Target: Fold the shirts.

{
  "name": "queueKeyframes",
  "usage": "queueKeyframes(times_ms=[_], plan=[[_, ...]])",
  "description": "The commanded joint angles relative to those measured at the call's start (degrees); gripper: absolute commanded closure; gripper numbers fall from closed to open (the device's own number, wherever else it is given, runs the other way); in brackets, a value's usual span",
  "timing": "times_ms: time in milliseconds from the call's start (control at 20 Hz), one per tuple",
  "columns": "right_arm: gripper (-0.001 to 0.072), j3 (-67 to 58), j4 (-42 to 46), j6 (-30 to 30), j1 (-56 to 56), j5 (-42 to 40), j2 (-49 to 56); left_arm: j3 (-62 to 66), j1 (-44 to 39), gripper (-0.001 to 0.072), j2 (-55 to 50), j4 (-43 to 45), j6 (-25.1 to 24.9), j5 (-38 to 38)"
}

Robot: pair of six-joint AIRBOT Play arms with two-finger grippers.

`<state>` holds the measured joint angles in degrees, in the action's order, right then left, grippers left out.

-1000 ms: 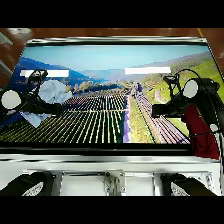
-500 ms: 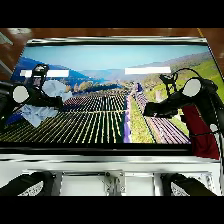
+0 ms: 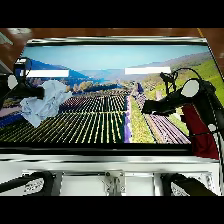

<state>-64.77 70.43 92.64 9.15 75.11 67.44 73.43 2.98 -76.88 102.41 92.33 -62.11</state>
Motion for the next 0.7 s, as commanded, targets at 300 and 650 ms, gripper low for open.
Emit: queueKeyframes(times_ms=[300, 650], plan=[[0.0036, 0.52, -4.28, 7.8, -0.02, 2.69, 0.02, 7.37, 12.0, -0.0009, -20.5, -3.43, -0.13, 5.31], [0.0036, 0.5, -10.86, 10.51, 0.0, 2.71, 0.02, 7.34, 12.0, 0.0262, -23.32, -4.96, 0.33, 14.05]])
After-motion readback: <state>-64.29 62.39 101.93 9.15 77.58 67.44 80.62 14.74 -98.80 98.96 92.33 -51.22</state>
